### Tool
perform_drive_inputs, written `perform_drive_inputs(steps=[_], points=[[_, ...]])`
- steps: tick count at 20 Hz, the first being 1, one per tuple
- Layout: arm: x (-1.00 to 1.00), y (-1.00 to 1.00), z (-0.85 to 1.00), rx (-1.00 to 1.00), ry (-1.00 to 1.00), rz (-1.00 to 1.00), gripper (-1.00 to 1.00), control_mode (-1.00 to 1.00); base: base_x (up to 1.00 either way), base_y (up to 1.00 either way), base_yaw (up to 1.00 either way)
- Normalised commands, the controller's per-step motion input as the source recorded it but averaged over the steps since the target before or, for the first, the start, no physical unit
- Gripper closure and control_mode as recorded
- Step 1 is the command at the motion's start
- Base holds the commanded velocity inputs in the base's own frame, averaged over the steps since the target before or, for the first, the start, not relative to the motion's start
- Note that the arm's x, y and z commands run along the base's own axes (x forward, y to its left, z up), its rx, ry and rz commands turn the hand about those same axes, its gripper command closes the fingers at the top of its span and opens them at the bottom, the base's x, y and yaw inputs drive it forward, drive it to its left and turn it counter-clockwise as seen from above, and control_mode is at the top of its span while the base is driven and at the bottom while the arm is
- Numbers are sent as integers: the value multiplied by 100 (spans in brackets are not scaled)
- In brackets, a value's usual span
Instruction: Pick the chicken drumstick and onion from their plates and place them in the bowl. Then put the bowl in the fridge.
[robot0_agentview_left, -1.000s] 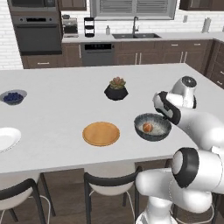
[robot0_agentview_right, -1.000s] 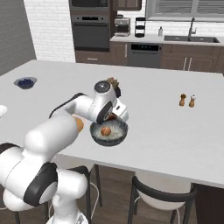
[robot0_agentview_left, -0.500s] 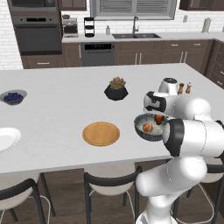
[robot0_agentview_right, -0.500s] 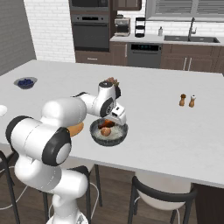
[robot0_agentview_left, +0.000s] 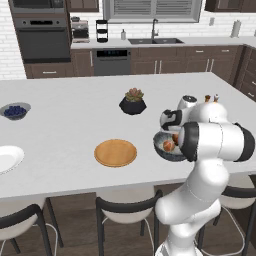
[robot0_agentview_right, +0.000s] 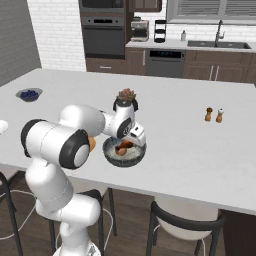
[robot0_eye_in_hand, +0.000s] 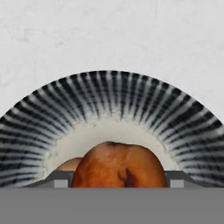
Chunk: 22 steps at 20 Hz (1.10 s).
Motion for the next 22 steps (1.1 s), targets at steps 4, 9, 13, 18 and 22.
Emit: perform_drive_inputs(steps=[4,9,13,18,22], points=[[-1,0,0,0,-4,0,-100,-100,0,0,0],[0,-13,26,6,-4,0,-100,-100,0,0,0],[-53,-76,65,21,0,0,-100,-100,0,0,0],[-92,-68,17,14,0,0,-100,-100,0,0,0],[-27,0,-52,3,13,0,-100,-100,0,0,0]])
